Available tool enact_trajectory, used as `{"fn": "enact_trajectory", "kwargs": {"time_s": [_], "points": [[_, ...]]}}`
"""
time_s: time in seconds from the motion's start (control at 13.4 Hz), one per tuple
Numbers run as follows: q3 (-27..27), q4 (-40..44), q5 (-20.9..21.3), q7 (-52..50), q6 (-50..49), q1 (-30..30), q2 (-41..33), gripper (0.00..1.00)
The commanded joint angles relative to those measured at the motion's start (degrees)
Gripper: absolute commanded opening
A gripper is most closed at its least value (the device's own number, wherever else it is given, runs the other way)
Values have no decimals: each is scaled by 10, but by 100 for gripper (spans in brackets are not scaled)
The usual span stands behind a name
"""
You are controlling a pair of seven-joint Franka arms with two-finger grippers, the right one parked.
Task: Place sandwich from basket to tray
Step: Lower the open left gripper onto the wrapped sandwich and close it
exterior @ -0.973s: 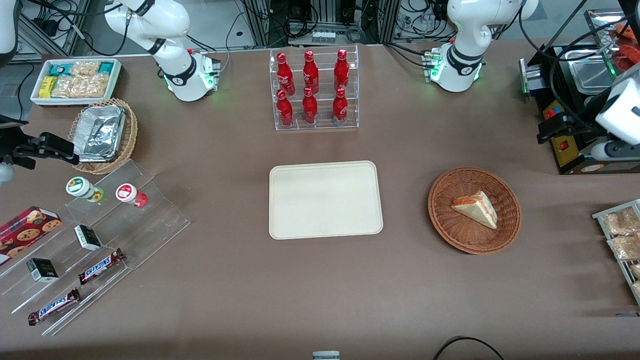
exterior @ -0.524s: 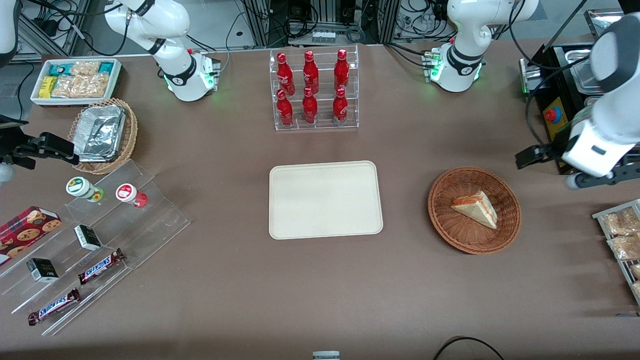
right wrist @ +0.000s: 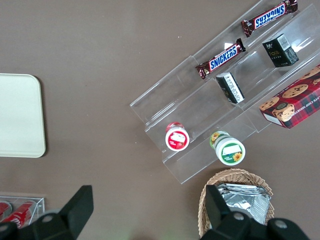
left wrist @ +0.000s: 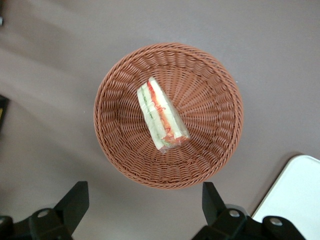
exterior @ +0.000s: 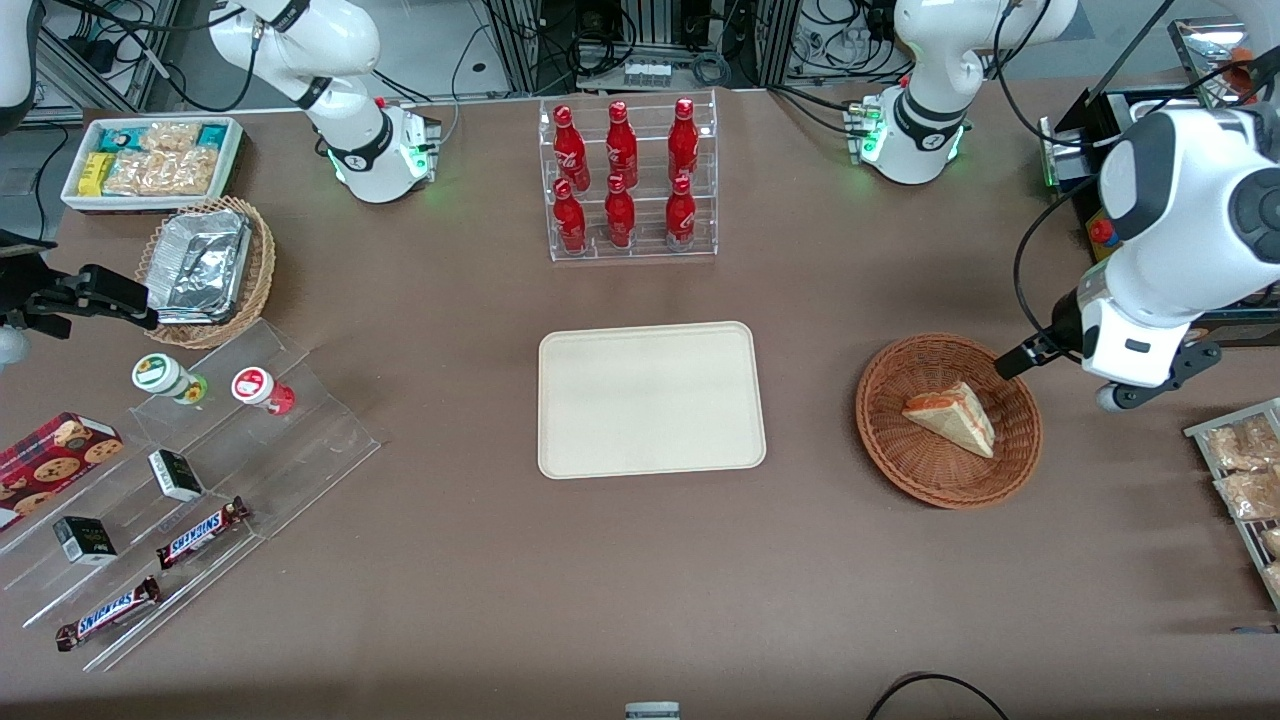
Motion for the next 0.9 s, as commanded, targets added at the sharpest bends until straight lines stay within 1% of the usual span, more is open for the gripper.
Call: {"fn": "enact_trajectory", "kwargs": {"time_s": [0.0,0.15,0.22,0.45,0.67,0.82], "points": [[2,-42,6,-71,51,-3,-8,100],[2,-91,6,-88,118,-3,-11,100],[2,-101,5,-104,138,-3,-7,100],[2,-110,5,-148,179,-3,29,100],[2,-137,5,-164,243,-4,49,100],[2,-137,5,-167,265,-4,69,100]]}}
